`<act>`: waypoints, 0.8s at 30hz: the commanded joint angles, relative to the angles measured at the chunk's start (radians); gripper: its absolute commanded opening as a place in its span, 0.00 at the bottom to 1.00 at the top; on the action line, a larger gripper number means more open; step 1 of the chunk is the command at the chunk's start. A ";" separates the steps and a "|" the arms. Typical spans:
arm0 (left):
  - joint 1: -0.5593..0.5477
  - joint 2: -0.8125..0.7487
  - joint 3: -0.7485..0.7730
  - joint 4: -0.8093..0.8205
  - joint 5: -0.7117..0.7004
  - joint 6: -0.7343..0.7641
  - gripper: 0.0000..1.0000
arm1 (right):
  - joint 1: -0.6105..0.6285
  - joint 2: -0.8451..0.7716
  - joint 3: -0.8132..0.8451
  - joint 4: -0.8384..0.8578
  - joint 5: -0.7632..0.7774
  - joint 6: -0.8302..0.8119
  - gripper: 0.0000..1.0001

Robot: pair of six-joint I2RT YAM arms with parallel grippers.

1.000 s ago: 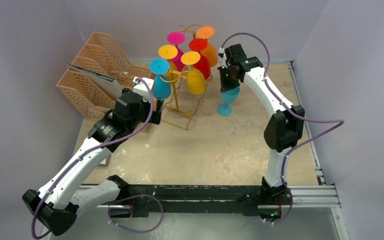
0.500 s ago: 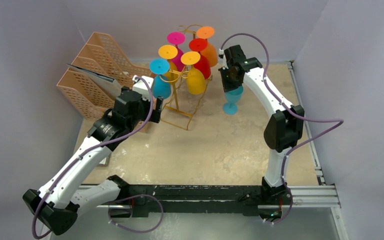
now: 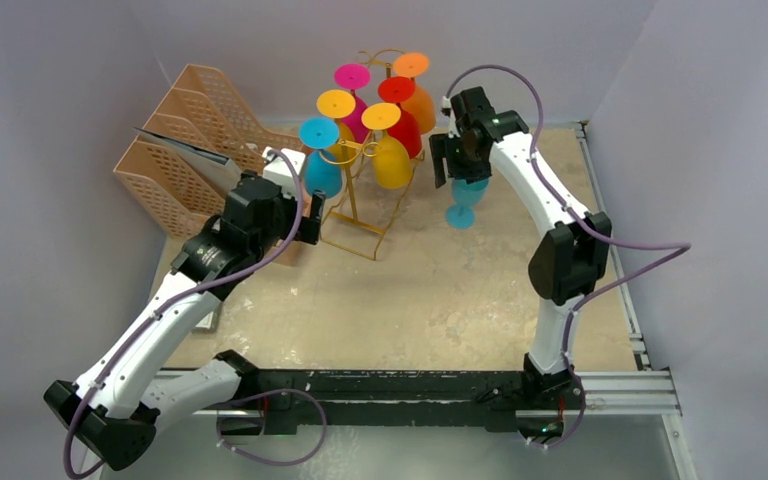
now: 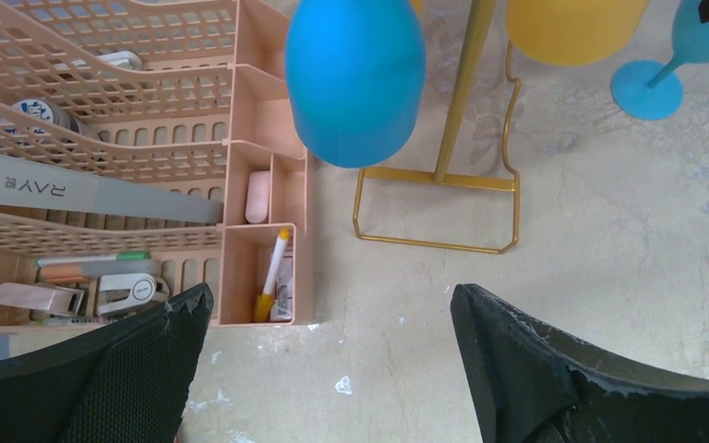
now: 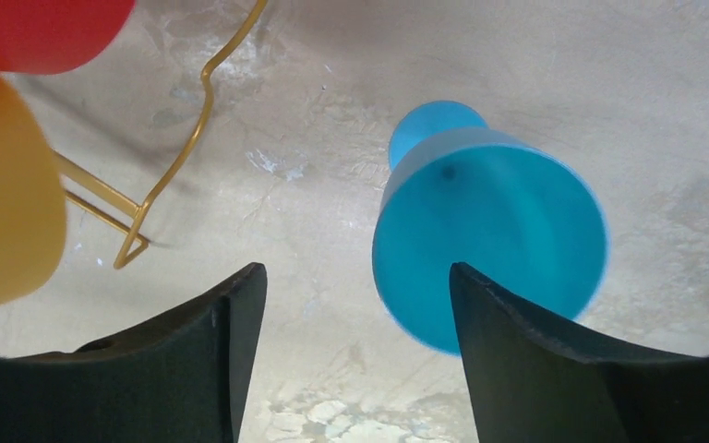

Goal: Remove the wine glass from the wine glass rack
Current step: Place the wine glass at the center of the board, then pick up the wine glass from the wine rack.

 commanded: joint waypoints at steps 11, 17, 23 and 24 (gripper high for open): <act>0.018 -0.018 0.013 -0.082 0.084 -0.125 1.00 | -0.002 -0.501 -0.421 0.559 0.038 0.292 0.99; 0.021 -0.019 -0.034 -0.085 0.118 -0.235 1.00 | -0.023 -0.600 -0.576 0.770 -0.219 0.477 0.99; 0.022 -0.034 -0.077 -0.052 0.110 -0.349 1.00 | -0.035 -0.460 -0.408 0.837 -0.546 0.741 0.85; 0.022 -0.042 -0.086 -0.042 0.103 -0.354 1.00 | -0.035 -0.443 -0.412 0.889 -0.578 0.794 0.83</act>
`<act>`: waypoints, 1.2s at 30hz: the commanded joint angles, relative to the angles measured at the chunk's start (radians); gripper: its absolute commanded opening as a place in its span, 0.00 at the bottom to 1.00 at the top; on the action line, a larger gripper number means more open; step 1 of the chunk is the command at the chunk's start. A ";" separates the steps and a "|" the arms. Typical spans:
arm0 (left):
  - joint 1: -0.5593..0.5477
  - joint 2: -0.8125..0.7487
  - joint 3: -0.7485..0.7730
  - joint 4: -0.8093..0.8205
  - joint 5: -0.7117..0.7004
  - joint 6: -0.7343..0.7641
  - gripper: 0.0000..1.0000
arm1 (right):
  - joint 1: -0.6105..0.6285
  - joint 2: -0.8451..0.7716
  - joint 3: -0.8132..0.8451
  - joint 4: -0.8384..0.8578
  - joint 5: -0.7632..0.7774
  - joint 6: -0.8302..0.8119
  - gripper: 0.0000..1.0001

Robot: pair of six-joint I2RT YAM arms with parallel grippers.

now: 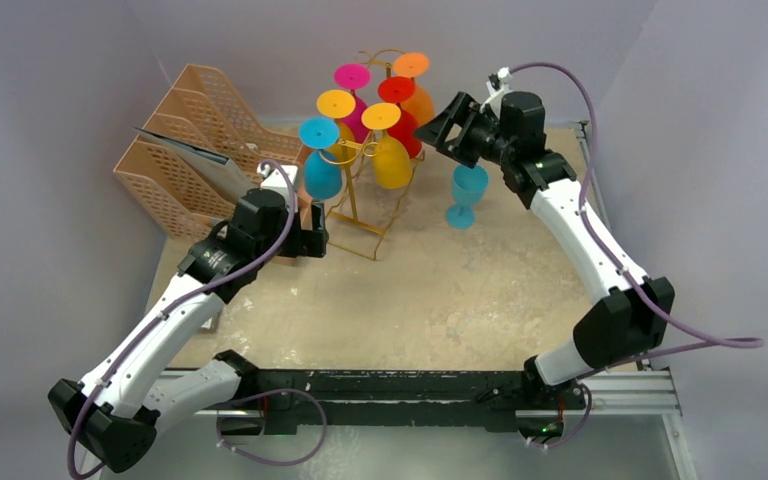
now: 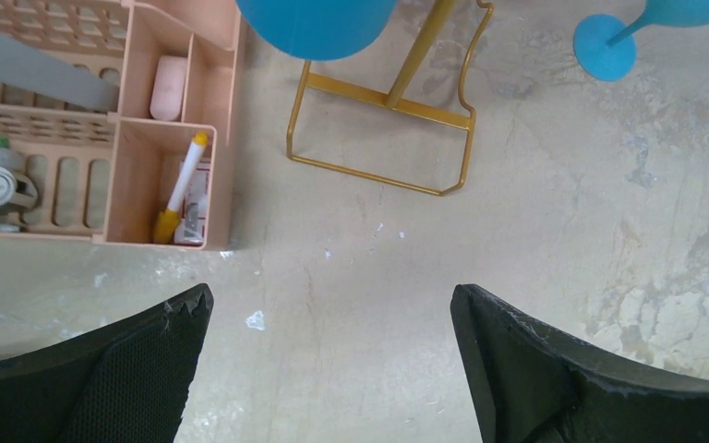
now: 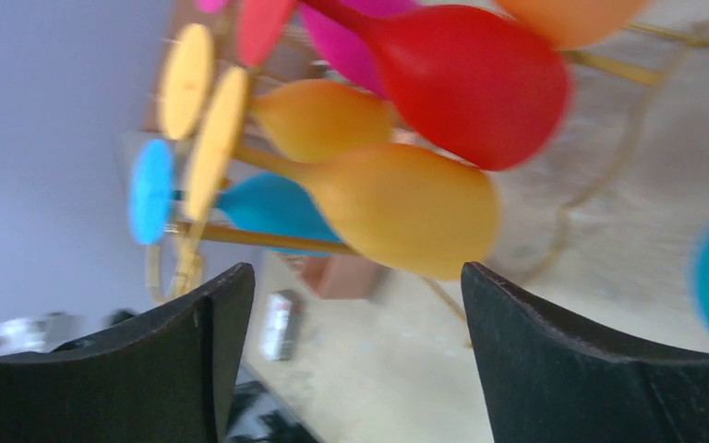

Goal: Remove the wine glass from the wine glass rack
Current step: Pick up the wine glass from the wine rack.

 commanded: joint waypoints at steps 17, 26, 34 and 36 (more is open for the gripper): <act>0.006 -0.104 -0.036 0.051 -0.096 -0.128 1.00 | -0.003 0.246 0.174 0.417 -0.345 0.507 0.50; 0.006 -0.099 -0.029 0.048 -0.096 -0.142 1.00 | -0.003 0.245 0.183 0.366 -0.357 0.482 0.34; 0.006 -0.085 0.003 0.030 -0.099 -0.129 1.00 | -0.004 0.257 0.184 0.385 -0.372 0.503 0.26; 0.005 -0.077 0.005 0.032 -0.098 -0.125 1.00 | -0.004 0.261 0.190 0.383 -0.371 0.504 0.24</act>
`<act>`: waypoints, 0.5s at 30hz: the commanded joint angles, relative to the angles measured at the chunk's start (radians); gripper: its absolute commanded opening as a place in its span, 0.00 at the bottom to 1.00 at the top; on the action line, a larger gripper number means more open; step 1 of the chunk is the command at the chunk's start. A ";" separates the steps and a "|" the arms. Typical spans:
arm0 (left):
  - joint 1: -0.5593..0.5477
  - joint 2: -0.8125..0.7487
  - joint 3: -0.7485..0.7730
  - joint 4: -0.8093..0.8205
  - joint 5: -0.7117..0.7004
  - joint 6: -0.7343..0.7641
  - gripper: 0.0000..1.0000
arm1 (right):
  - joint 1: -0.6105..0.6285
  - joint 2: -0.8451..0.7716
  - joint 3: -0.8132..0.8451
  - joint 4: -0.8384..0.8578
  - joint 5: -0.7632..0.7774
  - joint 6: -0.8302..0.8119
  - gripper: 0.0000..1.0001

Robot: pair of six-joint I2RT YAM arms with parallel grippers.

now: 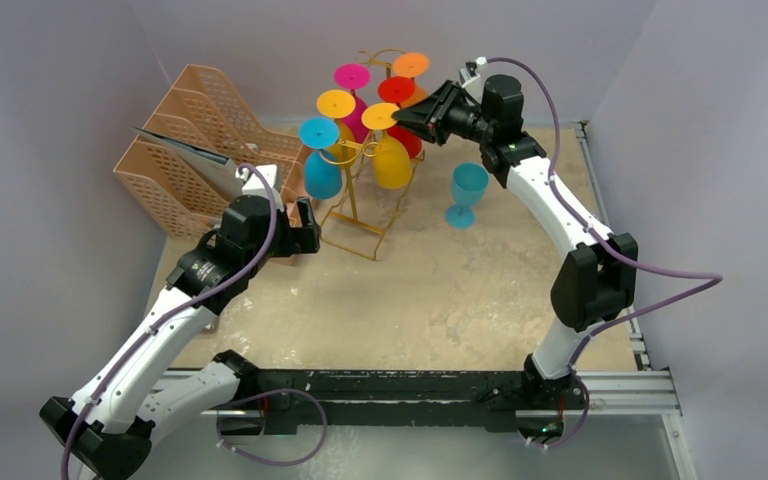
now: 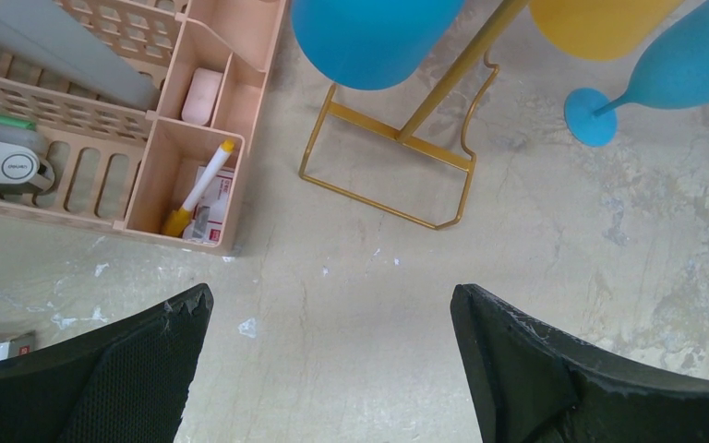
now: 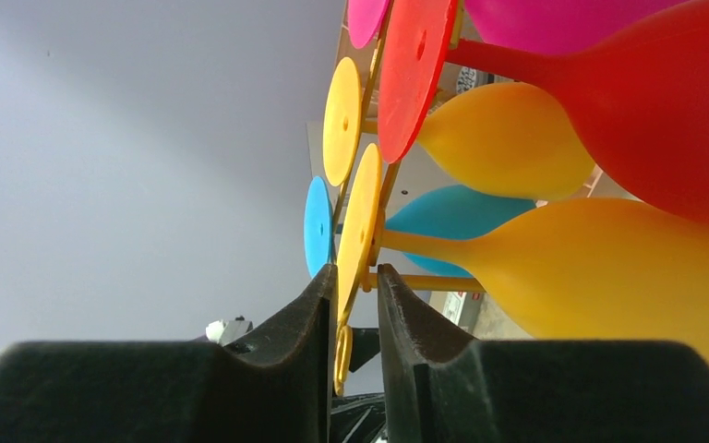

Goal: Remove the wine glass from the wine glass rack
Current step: Pick up the wine glass from the wine rack.

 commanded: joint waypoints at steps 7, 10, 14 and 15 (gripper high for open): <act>0.005 0.036 0.052 0.027 -0.037 0.021 1.00 | -0.001 0.030 0.080 0.027 -0.043 0.036 0.13; 0.005 0.037 0.052 0.033 -0.057 0.031 1.00 | -0.002 0.036 0.088 0.022 -0.047 0.045 0.08; 0.005 0.032 0.048 0.033 -0.063 0.029 1.00 | -0.001 0.038 0.090 0.022 -0.054 0.056 0.05; 0.005 0.029 0.045 0.033 -0.063 0.025 1.00 | -0.002 0.038 0.091 0.023 -0.057 0.058 0.04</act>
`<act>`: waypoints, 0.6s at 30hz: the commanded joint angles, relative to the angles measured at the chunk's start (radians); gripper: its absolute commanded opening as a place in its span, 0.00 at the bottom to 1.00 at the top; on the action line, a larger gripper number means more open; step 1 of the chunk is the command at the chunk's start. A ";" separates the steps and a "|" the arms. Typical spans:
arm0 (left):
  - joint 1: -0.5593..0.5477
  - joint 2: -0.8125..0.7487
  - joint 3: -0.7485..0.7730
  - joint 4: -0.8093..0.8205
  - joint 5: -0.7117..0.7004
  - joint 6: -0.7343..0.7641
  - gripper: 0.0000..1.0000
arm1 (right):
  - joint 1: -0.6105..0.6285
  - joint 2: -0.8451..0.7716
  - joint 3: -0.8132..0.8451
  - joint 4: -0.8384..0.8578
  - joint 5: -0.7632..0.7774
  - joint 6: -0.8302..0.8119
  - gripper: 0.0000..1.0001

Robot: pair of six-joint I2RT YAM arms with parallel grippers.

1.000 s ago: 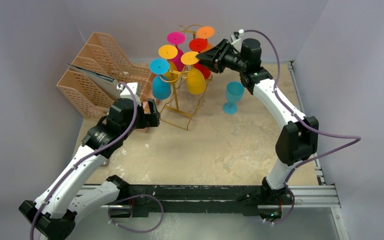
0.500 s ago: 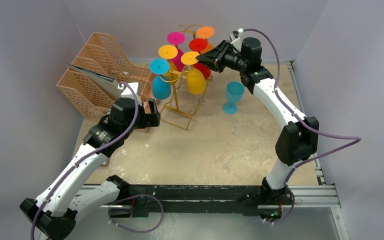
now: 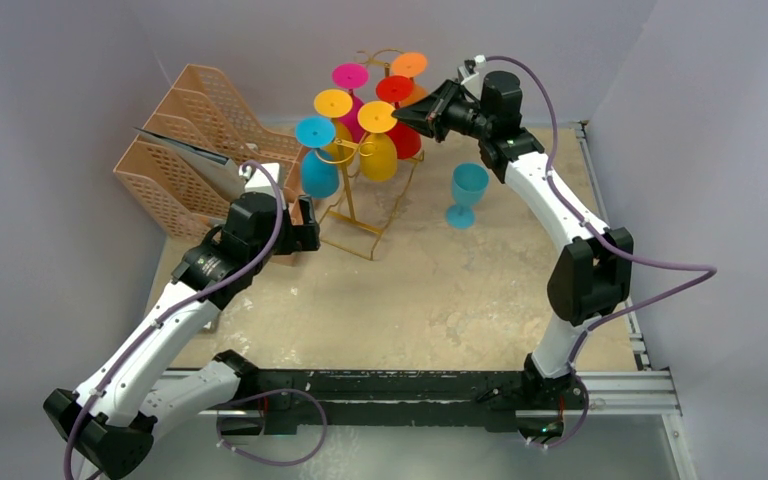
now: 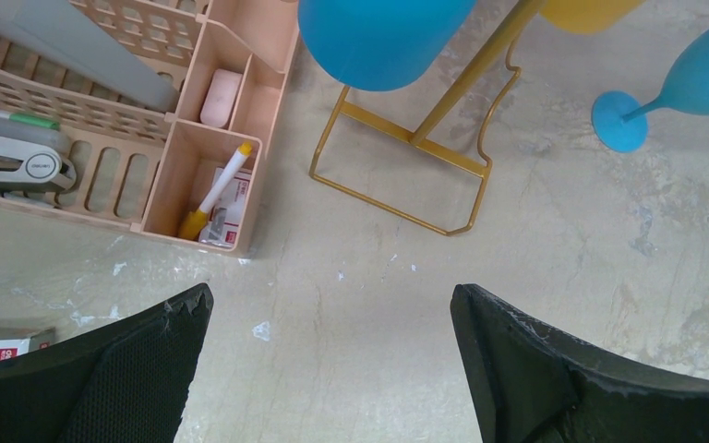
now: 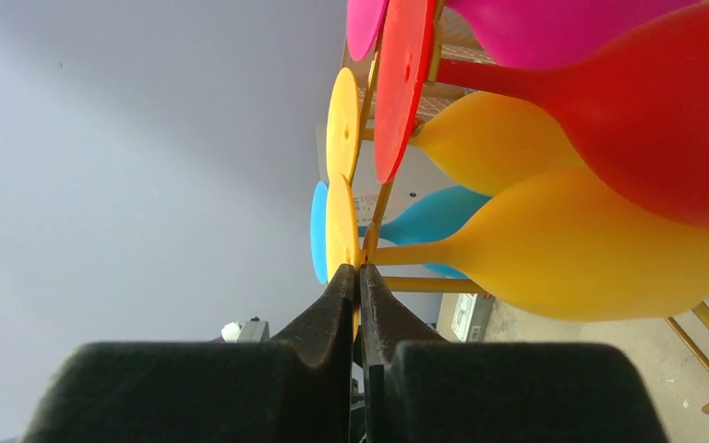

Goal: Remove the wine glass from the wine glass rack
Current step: Pick up the wine glass from the wine rack.

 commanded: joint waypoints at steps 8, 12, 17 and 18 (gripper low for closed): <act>0.005 -0.016 0.027 0.027 -0.013 -0.001 1.00 | 0.000 -0.016 0.031 0.038 -0.037 0.046 0.00; 0.005 -0.019 0.029 0.023 -0.009 0.000 1.00 | -0.001 -0.024 0.023 0.038 -0.041 0.047 0.00; 0.005 -0.028 0.024 0.018 -0.007 0.000 1.00 | -0.001 -0.038 0.003 0.034 -0.034 0.048 0.00; 0.005 -0.029 0.025 0.017 -0.005 0.001 1.00 | -0.001 -0.043 -0.002 0.040 -0.029 0.048 0.00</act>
